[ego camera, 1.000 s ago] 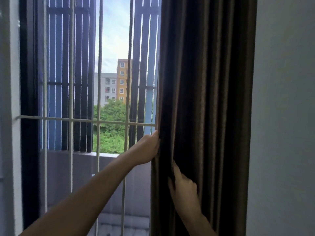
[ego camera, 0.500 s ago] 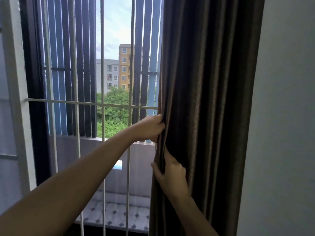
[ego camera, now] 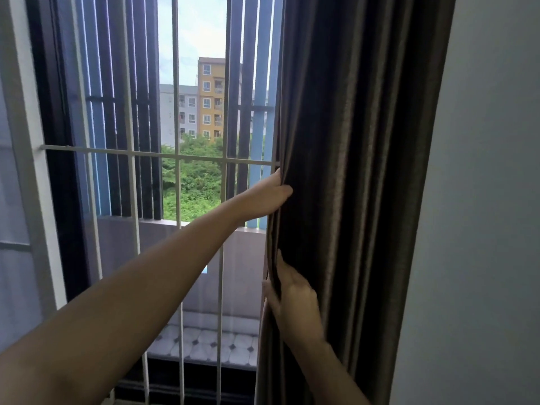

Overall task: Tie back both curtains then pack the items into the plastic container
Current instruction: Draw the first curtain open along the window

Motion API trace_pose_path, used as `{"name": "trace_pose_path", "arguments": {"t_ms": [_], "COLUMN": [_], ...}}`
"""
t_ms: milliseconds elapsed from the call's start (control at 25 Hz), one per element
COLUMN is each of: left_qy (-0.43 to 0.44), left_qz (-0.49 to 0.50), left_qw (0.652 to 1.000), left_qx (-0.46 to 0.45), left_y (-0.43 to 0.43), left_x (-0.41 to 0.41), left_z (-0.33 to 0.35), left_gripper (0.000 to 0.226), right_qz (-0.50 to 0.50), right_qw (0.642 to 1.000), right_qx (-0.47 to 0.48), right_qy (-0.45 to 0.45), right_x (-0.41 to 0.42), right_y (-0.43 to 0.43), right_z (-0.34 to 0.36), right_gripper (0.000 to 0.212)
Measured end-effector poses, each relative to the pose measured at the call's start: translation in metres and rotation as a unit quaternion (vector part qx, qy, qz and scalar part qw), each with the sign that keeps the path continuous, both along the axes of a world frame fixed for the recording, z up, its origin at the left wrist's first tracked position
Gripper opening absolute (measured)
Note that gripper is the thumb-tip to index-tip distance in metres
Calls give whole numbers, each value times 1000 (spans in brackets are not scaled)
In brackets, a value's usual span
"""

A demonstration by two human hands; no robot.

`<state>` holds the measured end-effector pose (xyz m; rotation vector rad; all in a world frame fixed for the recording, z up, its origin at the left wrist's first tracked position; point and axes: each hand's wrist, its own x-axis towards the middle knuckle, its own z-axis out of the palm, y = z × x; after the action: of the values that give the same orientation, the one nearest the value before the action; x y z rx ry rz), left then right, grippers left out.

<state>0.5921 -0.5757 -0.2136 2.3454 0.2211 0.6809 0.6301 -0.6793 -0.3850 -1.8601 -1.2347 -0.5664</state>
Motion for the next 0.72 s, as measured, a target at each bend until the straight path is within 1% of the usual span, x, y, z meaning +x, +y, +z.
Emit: {"name": "trace_pose_path", "arguments": {"t_ms": [40, 80, 120, 160, 200, 240, 320, 400, 480, 560, 640, 720], "left_qy": [2, 6, 7, 5, -3, -11, -23, -20, -11, -4, 8, 30], "left_qz": [7, 8, 0, -10, -20, -24, -32, -35, -27, -19, -7, -4], "left_qw": [1000, 1000, 1000, 1000, 1000, 1000, 999, 999, 1000, 1000, 1000, 1000], "left_qx": [12, 18, 17, 10, 3, -3, -7, 3, 5, 0, 7, 2], "left_y": [0, 2, 3, 4, 5, 4, 4, 5, 8, 12, 13, 6], "left_x": [1, 3, 4, 4, 4, 3, 2, -1, -2, 0, 2, 5], "left_z": [0, 1, 1, 1, 0, 0, 0, 0, 0, 0, 0, 2], "left_gripper": [30, 34, 34, 30, 25, 25, 26, 26, 27, 29, 37, 46], "right_qz": [-7, -28, -53, -68, -77, -81, -74, -49, -59, -46, 14, 60], "right_qw": [999, 992, 976, 961, 957, 963, 979, 989, 997, 998, 997, 993], "right_qx": [35, 100, 179, 240, 259, 246, 191, 130, 49, -21, -54, -70], "right_qy": [-29, -72, -110, -122, -108, -77, -1, 43, 29, 32, 53, 68], "right_x": [1, 3, 7, 11, 16, 20, 33, 44, 50, 46, 39, 38], "right_y": [-9, -17, -25, -30, -34, -36, -32, -27, -23, -20, -17, -14], "right_z": [11, 24, 41, 62, 85, 108, 142, 154, 138, 101, 66, 47], "right_gripper": [60, 58, 57, 57, 59, 65, 77, 83, 81, 80, 83, 84]}}
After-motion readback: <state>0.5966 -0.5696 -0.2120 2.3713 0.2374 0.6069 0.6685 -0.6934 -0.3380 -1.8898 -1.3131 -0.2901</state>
